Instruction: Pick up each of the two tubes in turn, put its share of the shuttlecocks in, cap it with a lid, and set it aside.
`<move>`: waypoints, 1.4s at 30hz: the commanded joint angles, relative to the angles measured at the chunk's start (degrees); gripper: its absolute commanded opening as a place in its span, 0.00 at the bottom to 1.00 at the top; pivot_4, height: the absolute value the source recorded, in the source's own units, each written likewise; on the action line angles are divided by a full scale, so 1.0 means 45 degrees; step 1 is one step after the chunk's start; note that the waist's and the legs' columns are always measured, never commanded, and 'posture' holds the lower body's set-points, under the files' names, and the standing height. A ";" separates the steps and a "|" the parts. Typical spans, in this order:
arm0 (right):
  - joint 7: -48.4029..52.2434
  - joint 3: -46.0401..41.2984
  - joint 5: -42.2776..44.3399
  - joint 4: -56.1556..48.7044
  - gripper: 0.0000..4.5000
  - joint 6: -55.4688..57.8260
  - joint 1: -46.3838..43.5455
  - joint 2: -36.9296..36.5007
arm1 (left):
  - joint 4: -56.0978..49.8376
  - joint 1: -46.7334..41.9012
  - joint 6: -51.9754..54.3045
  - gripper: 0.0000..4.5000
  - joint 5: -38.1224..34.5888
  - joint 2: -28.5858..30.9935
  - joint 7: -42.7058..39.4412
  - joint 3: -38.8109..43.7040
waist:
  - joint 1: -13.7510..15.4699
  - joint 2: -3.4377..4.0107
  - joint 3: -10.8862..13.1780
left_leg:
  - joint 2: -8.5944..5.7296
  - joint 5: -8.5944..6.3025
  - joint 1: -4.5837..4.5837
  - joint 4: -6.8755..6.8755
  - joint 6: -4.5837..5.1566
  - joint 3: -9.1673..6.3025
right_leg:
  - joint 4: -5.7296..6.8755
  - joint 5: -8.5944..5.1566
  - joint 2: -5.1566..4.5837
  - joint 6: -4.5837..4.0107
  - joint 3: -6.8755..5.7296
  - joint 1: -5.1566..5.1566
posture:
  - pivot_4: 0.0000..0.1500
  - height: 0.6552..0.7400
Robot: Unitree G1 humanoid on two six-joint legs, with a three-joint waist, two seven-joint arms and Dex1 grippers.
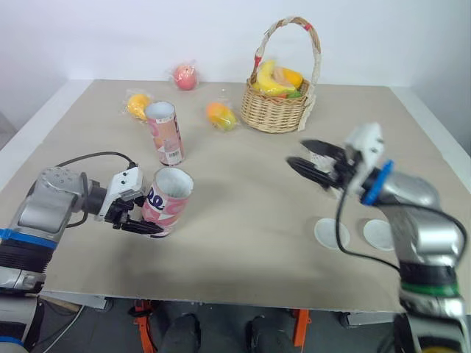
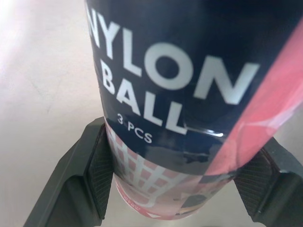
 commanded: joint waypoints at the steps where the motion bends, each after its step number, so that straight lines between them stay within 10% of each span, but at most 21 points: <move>1: -0.0677 -0.1279 0.0192 -0.1301 0.61 0.0352 0.1331 -0.0528 | 0.0141 0.0020 -0.0108 0.70 0.0080 -0.0207 -0.0208 -0.0559 | -0.0025 0.0011 -0.0005 | -0.0001 0.0000 0.0009 0.0001 0.0000 0.0019 | 0.0000 0.0001 0.0000 0.0007 0.0017 0.0001 | 1.00 1.00; 25: -0.2533 0.0946 -0.2330 0.5237 0.61 -0.1929 -0.0178 -0.0372 | 0.0815 -0.0524 -0.0518 0.70 0.0283 -0.0532 -0.0254 -0.0696 | -0.0025 0.0013 -0.0005 | -0.0003 0.0066 0.0058 0.0020 0.0063 0.0066 | -0.0026 0.0038 0.0003 0.0132 0.0058 0.0060 | 1.00 1.00; 32: -0.2451 0.1057 -0.2352 0.6142 0.04 -0.2432 -0.1002 -0.0447 | 0.0655 -0.0407 -0.0426 0.70 0.0236 -0.0510 -0.0145 -0.0600 | -0.0013 0.0015 -0.0005 | -0.0009 0.0065 0.0049 0.0016 0.0064 0.0067 | -0.0027 0.0048 -0.0003 0.0106 0.0059 0.0053 | 1.00 1.00; 42: 0.1147 0.2096 0.0729 0.0521 0.02 -0.1172 -0.1772 -0.0870 | 0.0760 -0.0445 -0.0498 0.70 0.0291 -0.0535 -0.0205 -0.0645 | -0.0025 0.0027 -0.0003 | 0.0004 0.0066 0.0049 0.0016 0.0064 0.0051 | -0.0024 0.0047 0.0007 0.0116 0.0049 0.0053 | 1.00 1.00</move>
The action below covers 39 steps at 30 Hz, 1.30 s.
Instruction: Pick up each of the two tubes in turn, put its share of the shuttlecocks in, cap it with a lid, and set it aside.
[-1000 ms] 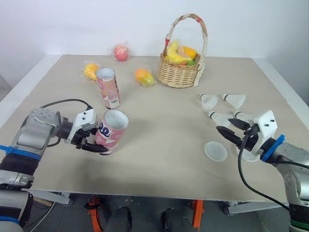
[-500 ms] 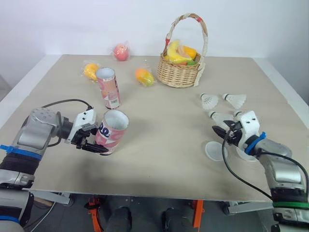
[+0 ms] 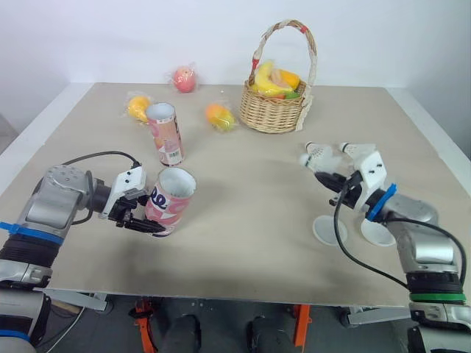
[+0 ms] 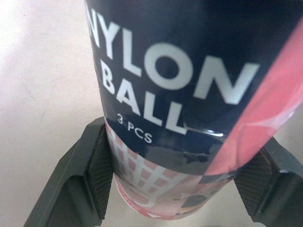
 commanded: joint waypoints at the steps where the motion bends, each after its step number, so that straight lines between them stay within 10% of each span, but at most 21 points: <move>1: 0.1843 0.1201 0.1393 -0.2873 0.02 0.0751 -0.1463 -0.0311 | 0.0014 0.0035 -0.0080 0.70 0.0071 -0.0203 -0.0083 -0.0423 | -0.0019 0.0003 0.0001 | 0.0004 0.0000 0.0003 0.0004 0.0000 0.0002 | 0.0000 0.0000 0.0003 0.0000 -0.0001 0.0002 | 1.00 1.00; 12: 0.4291 0.5869 -0.2451 -0.0704 0.02 -0.3333 -0.6592 0.0711 | 0.0153 -0.0142 -0.0117 0.70 0.0125 -0.0190 -0.0178 -0.0454 | 0.0024 -0.0012 0.0003 | 0.0011 0.0011 -0.0039 0.0012 -0.0006 0.0004 | 0.0001 0.0005 -0.0012 -0.0012 -0.0030 -0.0041 | 1.00 1.00; 29: 0.6705 0.7513 -0.3456 0.2012 0.02 -0.5839 -0.9500 0.2875 | -0.0273 0.0216 0.0194 0.70 -0.0035 -0.0032 -0.0045 -0.0248 | 0.0005 -0.0012 0.0004 | 0.0021 0.0022 -0.0048 0.0001 -0.0025 -0.0021 | 0.0017 0.0033 -0.0013 -0.0109 -0.0070 -0.0062 | 1.00 1.00; 37: 0.6882 0.6834 -0.2768 0.2339 0.58 -0.5128 -0.9901 0.3243 | -0.0433 0.0323 0.0289 0.70 -0.0097 -0.0070 0.0050 -0.0228 | 0.0011 -0.0011 0.0005 | 0.0022 0.0026 -0.0052 0.0000 -0.0032 -0.0029 | 0.0021 0.0031 -0.0017 -0.0112 -0.0075 -0.0061 | 1.00 1.00; 39: 0.6993 0.5398 -0.0816 0.2011 0.58 -0.3105 -0.9648 0.2843 | -0.0511 0.0383 0.0320 0.70 -0.0123 -0.0083 0.0084 -0.0216 | 0.0015 -0.0012 0.0005 | 0.0023 0.0026 -0.0054 0.0000 -0.0032 -0.0032 | 0.0021 0.0031 -0.0019 -0.0111 -0.0075 -0.0061 | 1.00 1.00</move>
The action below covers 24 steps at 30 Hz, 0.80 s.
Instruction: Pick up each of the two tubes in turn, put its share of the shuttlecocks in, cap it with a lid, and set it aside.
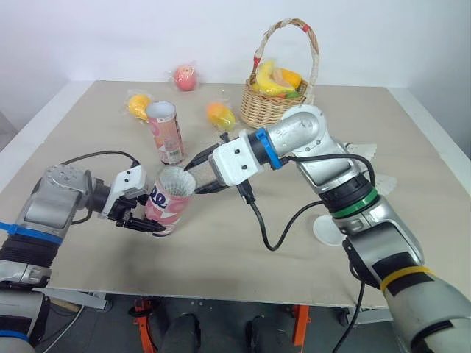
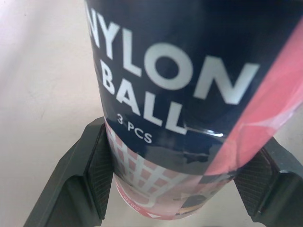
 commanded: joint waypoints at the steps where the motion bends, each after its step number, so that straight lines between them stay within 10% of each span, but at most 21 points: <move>1: 0.0178 -0.2834 0.3143 -0.0890 0.58 0.3143 0.0294 -0.0854 | -0.0303 0.0362 0.0083 0.70 -0.0064 -0.0134 0.0071 -0.0295 | 0.0031 -0.0007 -0.0002 | 0.0004 0.0000 -0.0002 0.0000 0.0000 -0.0007 | 0.0000 0.0000 -0.0002 0.0000 -0.0003 0.0002 | 1.00 1.00; 10: -0.0666 -0.5127 0.2750 -0.2334 0.58 0.4919 0.5536 -0.5551 | -0.0521 0.0695 0.0101 0.70 -0.0178 -0.0192 0.0260 -0.0269 | 0.0002 0.0022 -0.0001 | -0.0076 -0.0004 -0.0009 -0.0018 0.0004 0.0013 | -0.0018 -0.0020 -0.0092 0.0021 -0.0034 0.0006 | 1.00 1.00; 17: -0.2389 -0.5686 0.4168 -0.3659 0.58 0.7428 0.5174 -0.4476 | -0.0254 0.0452 0.0020 0.70 -0.0084 -0.0370 0.0174 -0.0377 | -0.0042 0.0045 -0.0005 | -0.0026 0.0017 0.0024 -0.0018 0.0012 0.0029 | -0.0005 -0.0015 -0.0019 0.0067 0.0005 0.0012 | 1.00 1.00; 24: -0.1566 -0.3373 0.4075 -0.4488 0.01 0.7999 0.3233 -0.2995 | 0.0288 -0.0089 -0.0202 0.70 0.0086 -0.0473 0.0060 -0.0516 | 0.0021 0.0039 -0.0005 | -0.0021 0.0046 0.0002 -0.0012 0.0024 0.0016 | -0.0012 -0.0012 -0.0036 0.0114 0.0003 0.0014 | 1.00 1.00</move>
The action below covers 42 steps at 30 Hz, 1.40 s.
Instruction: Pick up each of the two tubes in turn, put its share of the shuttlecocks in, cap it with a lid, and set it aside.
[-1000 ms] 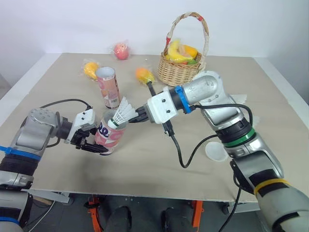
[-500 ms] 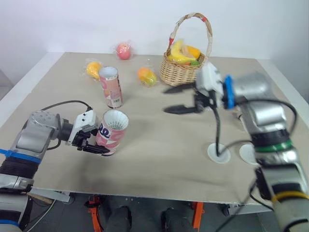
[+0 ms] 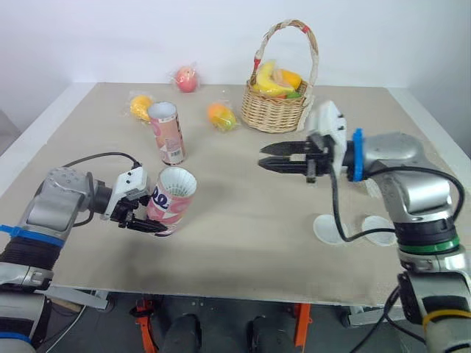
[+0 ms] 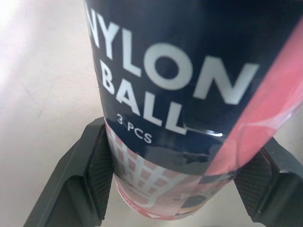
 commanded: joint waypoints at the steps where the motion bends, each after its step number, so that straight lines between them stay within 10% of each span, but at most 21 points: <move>1: 0.0617 0.0938 -0.0139 -0.0249 0.01 -0.0328 -0.1079 0.0537 | 0.0277 -0.0198 -0.0172 0.70 0.0122 -0.0274 -0.0155 -0.0508 | -0.0007 0.0001 0.0000 | -0.0005 0.0000 -0.0006 0.0000 0.0000 0.0006 | 0.0000 0.0002 -0.0011 -0.0002 0.0003 -0.0004 | 1.00 1.00; 19: 0.3480 0.5587 -0.4399 0.6285 0.01 -0.5699 -0.6259 0.4648 | 0.0223 -0.0278 -0.0117 0.70 0.0135 -0.0053 -0.0210 -0.0357 | -0.0019 -0.0010 0.0002 | -0.0004 0.0004 -0.0073 0.0012 -0.0005 -0.0025 | 0.0005 0.0041 0.0003 -0.0088 -0.0061 -0.0059 | 1.00 1.00; 42: 0.3487 0.3985 -0.5105 1.1456 0.01 -0.6295 -0.7798 0.8557 | -0.0276 0.0228 0.0175 0.70 -0.0042 -0.0053 0.0180 -0.0049 | -0.0056 -0.0013 0.0003 | 0.0065 0.0039 -0.0063 -0.0016 -0.0065 -0.0137 | 0.0038 0.0046 0.0107 -0.0195 -0.0142 -0.0059 | 1.00 1.00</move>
